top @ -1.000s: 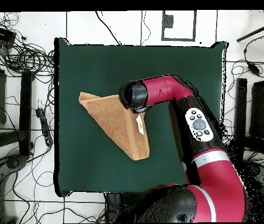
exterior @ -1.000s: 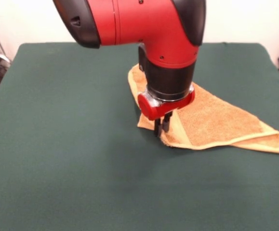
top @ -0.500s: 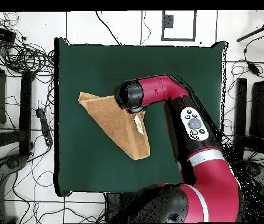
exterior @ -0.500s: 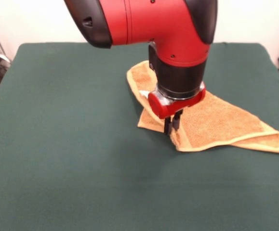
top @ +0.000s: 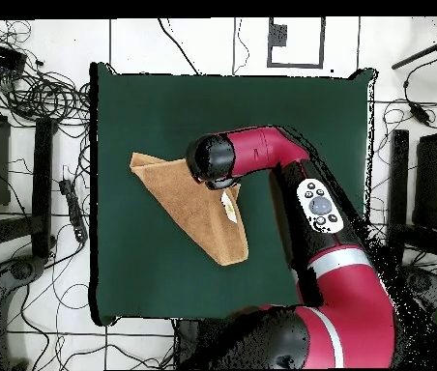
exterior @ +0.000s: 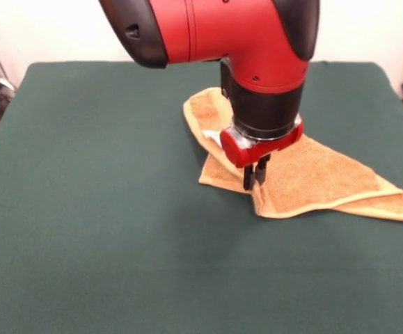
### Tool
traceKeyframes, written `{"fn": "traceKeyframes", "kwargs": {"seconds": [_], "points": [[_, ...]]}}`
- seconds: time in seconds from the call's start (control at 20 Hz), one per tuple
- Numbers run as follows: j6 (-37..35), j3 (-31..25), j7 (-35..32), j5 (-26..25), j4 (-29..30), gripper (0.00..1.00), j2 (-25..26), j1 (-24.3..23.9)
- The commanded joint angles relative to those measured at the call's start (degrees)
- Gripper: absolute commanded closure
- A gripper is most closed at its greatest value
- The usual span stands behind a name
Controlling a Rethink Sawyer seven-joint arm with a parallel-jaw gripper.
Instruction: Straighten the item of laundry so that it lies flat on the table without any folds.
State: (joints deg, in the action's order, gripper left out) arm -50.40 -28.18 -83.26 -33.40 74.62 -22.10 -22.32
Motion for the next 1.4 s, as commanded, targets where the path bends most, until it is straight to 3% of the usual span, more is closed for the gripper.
{"fn": "traceKeyframes", "kwargs": {"seconds": [0.05,1.4], "points": [[0.9,0.9,-6.4,2.4,7.5,1.00,0.2,2.9],[3.2,1.3,-8.8,2.8,12.2,1.00,-2.3,3.1]]}}
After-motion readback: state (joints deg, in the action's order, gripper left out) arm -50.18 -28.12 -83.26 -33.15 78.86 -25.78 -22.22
